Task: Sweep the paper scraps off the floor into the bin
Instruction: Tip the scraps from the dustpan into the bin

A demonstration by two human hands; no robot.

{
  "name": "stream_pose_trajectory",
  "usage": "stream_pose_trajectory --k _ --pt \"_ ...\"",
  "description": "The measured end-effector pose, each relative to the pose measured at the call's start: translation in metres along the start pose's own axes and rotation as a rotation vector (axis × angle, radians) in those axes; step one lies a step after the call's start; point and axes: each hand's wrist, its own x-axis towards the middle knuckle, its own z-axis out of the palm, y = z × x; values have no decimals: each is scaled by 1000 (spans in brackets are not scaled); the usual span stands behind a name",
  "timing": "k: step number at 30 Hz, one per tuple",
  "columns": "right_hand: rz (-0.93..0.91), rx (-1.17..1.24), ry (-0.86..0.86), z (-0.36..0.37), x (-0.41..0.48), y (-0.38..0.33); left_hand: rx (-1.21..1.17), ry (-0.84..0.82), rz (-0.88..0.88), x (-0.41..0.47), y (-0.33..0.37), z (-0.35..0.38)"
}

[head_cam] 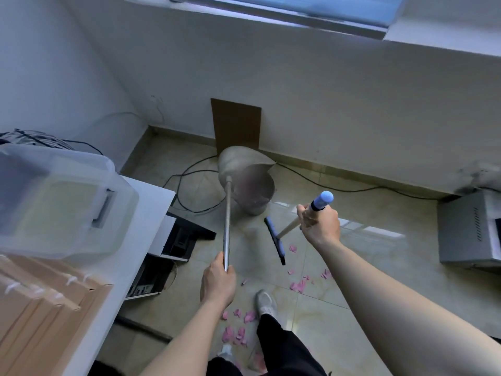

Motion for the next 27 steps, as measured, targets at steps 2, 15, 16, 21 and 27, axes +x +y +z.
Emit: stream_pose_trajectory --k 2,15,16,21,27 --pt "0 6 4 3 -2 2 9 1 12 -2 -1 -2" --pt "5 54 40 6 -12 11 61 19 107 -13 -14 -5" --pt "3 52 40 5 -14 11 51 17 108 -13 -14 -6" --pt "-18 40 52 4 -25 10 -19 1 101 -13 -15 -16" --pt "-33 33 88 -1 -53 11 -181 -44 84 -17 -23 -37"
